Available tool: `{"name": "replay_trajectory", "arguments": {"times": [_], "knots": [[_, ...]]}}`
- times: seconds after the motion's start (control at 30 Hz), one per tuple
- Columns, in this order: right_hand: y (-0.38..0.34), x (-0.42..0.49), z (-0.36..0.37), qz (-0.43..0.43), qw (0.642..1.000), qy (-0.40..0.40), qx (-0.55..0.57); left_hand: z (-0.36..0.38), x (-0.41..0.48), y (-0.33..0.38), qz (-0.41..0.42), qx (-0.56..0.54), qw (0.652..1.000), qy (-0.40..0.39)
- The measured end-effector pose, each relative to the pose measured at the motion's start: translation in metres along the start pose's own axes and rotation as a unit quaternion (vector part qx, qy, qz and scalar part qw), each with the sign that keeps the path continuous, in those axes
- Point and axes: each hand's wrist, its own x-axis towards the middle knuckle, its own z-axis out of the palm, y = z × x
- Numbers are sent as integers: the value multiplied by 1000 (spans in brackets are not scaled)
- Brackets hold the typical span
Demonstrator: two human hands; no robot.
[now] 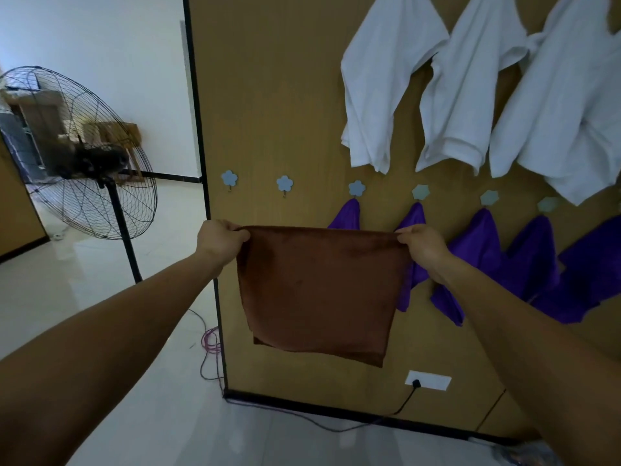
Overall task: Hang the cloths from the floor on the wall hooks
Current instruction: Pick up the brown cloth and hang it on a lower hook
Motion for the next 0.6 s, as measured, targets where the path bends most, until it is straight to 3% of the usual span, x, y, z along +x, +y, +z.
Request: {"name": "replay_trajectory", "arguments": {"times": [0.23, 0.4, 0.47, 0.6], "knots": [[-11, -9, 18, -56, 991, 21, -122, -15, 12, -7, 53, 73, 996, 16], [-17, -12, 31, -23, 998, 14, 48, -33, 28, -17, -29, -93, 995, 23], [-20, -12, 36, -24, 999, 15, 40, -39, 32, -19, -42, -125, 991, 15], [-24, -10, 48, -20, 998, 23, -47, -48, 38, -20, 12, -17, 1000, 15]]}}
